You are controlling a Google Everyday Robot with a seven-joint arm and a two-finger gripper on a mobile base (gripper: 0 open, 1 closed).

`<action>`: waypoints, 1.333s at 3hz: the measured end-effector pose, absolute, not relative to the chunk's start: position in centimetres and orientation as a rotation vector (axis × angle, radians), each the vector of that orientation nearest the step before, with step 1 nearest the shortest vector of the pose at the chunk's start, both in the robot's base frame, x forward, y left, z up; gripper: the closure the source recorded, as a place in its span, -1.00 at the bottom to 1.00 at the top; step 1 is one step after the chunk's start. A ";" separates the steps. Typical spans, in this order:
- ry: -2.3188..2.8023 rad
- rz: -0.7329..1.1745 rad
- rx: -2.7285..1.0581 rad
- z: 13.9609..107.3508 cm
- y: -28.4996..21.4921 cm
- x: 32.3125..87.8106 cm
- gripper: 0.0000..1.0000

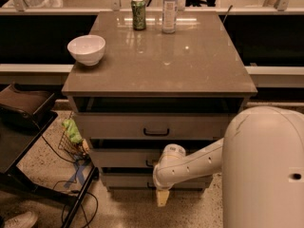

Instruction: Open middle drawer

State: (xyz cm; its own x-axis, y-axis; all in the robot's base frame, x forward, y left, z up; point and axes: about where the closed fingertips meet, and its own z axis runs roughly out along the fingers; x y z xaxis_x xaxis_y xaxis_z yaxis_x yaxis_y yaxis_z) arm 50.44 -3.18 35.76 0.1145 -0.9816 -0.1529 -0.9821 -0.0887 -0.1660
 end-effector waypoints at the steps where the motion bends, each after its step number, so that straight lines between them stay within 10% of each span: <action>1: 1.921 0.011 -2.188 35.3 -2.1 51.1 -0.26; 4: 1.902 -0.043 -2.156 37.7 -3.1 49.4 1.00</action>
Offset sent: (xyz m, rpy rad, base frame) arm 0.0072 0.0113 -0.0047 0.0029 0.0003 0.0280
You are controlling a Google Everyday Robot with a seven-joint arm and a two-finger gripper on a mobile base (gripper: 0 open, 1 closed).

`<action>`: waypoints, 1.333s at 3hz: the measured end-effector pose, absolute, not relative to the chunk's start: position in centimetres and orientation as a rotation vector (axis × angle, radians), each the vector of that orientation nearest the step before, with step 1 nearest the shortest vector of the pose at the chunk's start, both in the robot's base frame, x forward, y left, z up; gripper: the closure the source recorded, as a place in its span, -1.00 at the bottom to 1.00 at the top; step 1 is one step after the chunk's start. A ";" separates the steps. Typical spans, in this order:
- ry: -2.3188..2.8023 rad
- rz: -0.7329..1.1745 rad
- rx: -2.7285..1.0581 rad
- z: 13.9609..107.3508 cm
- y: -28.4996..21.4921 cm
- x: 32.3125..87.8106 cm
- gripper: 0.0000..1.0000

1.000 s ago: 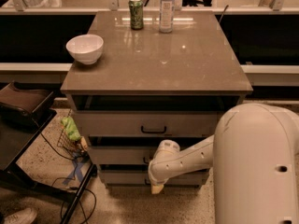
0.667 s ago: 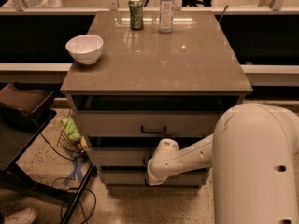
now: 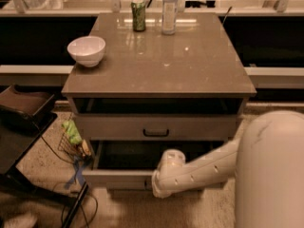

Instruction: Open middle drawer

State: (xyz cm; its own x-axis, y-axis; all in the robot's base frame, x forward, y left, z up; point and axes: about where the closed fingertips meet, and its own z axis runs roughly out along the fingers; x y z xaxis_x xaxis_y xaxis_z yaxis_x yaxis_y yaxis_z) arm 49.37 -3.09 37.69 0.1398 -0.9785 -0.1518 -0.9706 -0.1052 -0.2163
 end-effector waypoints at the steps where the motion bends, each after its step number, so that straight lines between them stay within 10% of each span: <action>1: 1.902 -0.043 -2.156 37.5 -3.0 49.0 1.00; 4: 1.910 -0.057 -2.150 37.6 -3.3 48.6 1.00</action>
Offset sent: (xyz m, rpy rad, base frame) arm -0.2048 -0.0745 0.1720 -0.2530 -0.2274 -0.2853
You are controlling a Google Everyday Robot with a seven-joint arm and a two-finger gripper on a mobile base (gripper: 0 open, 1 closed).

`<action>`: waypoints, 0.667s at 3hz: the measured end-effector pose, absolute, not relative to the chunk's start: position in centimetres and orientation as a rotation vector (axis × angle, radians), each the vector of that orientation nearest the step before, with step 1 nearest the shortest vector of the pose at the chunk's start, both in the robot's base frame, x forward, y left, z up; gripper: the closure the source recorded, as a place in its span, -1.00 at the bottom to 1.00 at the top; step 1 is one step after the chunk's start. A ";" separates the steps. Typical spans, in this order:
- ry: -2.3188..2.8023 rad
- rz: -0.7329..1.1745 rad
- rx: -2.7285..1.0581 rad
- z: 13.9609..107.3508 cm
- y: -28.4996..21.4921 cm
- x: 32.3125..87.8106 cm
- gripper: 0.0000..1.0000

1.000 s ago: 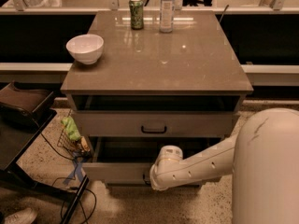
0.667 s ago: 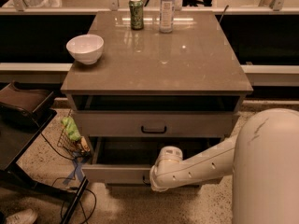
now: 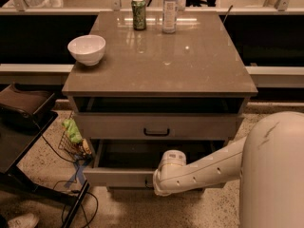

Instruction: Open middle drawer

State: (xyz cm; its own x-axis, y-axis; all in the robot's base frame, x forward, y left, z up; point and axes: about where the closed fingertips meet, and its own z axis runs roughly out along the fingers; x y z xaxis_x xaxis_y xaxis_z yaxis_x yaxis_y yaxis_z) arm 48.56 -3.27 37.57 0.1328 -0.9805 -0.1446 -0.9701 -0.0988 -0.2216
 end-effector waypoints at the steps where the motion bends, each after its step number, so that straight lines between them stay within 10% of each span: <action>1: 1.918 -0.068 -2.143 37.9 -3.6 47.9 1.00; 2: 1.918 -0.068 -2.143 37.9 -3.6 47.9 1.00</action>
Offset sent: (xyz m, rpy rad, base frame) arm -0.2724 -0.0917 0.1745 -0.0639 -0.2630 -0.1341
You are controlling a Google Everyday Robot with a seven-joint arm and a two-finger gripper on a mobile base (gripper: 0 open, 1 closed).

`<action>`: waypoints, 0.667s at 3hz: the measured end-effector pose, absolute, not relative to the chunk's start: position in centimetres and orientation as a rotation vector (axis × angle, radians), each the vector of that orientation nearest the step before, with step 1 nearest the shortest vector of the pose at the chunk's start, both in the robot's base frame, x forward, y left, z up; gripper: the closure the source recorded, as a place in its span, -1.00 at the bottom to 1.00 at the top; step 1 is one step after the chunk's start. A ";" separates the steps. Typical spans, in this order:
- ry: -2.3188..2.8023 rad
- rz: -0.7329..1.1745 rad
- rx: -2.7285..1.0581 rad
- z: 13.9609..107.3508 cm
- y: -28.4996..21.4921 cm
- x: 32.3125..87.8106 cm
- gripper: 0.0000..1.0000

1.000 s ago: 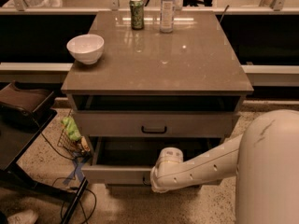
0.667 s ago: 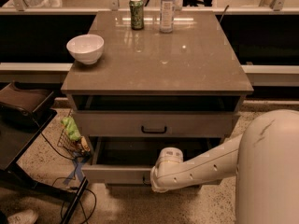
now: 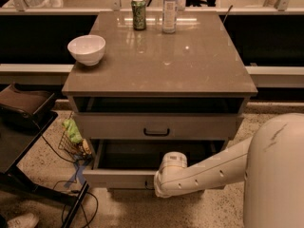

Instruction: Open middle drawer

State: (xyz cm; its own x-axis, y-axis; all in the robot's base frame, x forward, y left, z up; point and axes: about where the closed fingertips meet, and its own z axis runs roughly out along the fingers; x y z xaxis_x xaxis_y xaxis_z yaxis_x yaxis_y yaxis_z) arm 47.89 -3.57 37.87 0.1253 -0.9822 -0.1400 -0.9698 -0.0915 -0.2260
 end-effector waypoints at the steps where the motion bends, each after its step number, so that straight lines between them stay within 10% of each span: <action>1: 1.932 -0.080 -2.151 38.4 -3.8 47.2 1.00; 2: 1.933 -0.080 -2.152 38.5 -3.8 47.2 1.00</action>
Offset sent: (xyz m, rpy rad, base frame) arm -0.0602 -0.0178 0.0746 -0.1750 0.2349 0.0639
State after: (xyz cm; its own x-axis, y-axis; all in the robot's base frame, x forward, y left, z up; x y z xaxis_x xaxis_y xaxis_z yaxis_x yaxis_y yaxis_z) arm 47.18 -3.79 38.46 0.1198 -0.9851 -0.1238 -0.9715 -0.0906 -0.2191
